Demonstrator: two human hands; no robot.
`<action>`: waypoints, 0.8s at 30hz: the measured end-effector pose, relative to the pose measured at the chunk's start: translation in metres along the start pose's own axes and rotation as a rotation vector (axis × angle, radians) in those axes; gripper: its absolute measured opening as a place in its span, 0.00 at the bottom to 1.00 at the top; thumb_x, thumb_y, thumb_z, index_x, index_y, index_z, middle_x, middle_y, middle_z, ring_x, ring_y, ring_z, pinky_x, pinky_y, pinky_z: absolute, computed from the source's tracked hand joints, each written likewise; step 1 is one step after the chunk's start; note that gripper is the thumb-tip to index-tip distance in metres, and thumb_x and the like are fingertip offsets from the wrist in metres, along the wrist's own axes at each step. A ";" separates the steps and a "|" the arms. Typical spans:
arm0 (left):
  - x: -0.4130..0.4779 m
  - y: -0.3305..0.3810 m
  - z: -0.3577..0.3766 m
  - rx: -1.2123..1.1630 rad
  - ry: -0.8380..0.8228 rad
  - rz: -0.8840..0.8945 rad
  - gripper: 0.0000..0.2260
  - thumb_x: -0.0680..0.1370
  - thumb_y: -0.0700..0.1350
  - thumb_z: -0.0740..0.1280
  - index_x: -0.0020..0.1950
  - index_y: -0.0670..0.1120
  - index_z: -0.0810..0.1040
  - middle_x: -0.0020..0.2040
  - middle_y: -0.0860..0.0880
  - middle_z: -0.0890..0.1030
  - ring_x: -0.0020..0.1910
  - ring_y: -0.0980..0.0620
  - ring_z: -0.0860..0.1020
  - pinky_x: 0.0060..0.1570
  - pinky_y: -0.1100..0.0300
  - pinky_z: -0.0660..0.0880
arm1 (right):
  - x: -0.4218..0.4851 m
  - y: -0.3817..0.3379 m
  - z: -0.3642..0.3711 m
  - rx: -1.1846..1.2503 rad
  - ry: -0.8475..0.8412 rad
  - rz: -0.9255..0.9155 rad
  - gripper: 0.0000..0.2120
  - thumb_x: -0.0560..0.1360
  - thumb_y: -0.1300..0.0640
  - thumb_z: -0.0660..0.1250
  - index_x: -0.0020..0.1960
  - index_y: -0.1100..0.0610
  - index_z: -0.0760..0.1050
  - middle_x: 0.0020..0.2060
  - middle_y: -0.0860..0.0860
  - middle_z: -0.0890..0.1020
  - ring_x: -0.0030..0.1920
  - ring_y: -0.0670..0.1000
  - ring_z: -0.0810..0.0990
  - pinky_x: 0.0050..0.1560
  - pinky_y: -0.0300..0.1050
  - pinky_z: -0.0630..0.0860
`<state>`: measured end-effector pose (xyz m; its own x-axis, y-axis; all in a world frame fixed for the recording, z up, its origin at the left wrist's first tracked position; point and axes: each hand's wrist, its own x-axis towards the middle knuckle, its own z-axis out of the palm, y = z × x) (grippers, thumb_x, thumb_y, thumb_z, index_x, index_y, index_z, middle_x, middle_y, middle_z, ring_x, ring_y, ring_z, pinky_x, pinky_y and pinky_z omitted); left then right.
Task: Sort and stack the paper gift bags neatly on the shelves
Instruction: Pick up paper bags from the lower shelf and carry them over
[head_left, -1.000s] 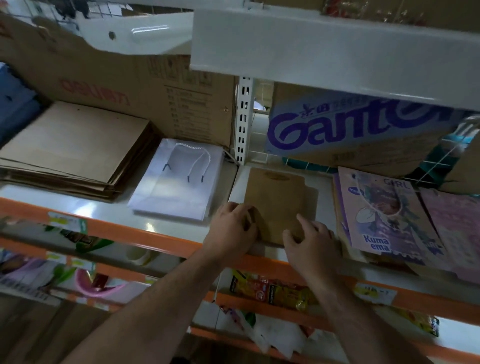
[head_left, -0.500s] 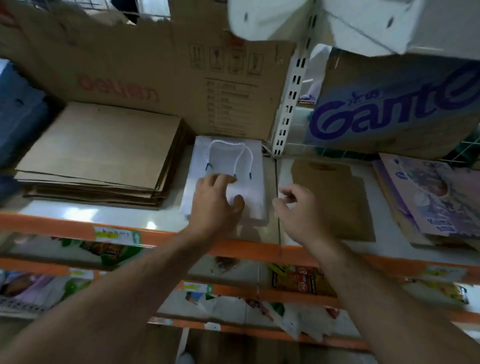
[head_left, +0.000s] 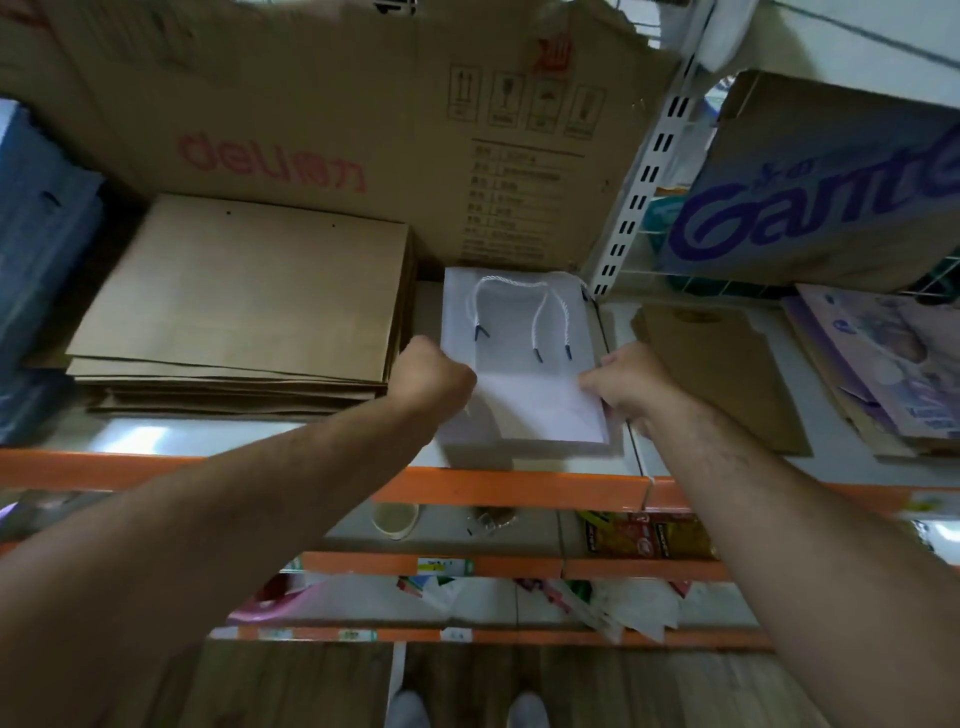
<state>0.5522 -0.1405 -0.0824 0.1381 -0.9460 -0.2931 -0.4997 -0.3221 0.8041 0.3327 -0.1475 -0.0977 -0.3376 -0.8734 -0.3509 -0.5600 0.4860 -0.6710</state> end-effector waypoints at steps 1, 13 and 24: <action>0.001 0.001 0.001 0.027 -0.010 -0.012 0.05 0.77 0.36 0.66 0.50 0.42 0.72 0.43 0.45 0.75 0.37 0.51 0.74 0.30 0.60 0.70 | -0.003 0.000 -0.002 -0.004 -0.009 0.021 0.09 0.65 0.64 0.71 0.44 0.66 0.78 0.40 0.62 0.82 0.41 0.59 0.84 0.40 0.56 0.81; -0.005 0.010 0.003 -0.128 0.116 0.207 0.12 0.75 0.34 0.65 0.55 0.47 0.71 0.46 0.50 0.76 0.44 0.52 0.75 0.36 0.56 0.73 | -0.027 0.003 -0.024 0.373 0.012 -0.211 0.12 0.77 0.66 0.68 0.57 0.54 0.76 0.48 0.51 0.82 0.49 0.51 0.82 0.49 0.49 0.79; -0.020 -0.008 0.020 -0.074 0.143 0.539 0.15 0.80 0.38 0.64 0.58 0.59 0.71 0.57 0.53 0.77 0.53 0.58 0.75 0.44 0.78 0.70 | -0.047 0.031 -0.011 0.286 0.069 -0.327 0.07 0.79 0.60 0.68 0.52 0.52 0.72 0.40 0.41 0.75 0.40 0.38 0.73 0.34 0.30 0.67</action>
<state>0.5363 -0.1183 -0.0934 -0.0027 -0.9713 0.2380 -0.4712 0.2111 0.8564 0.3227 -0.0911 -0.0945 -0.2329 -0.9711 -0.0519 -0.4169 0.1479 -0.8968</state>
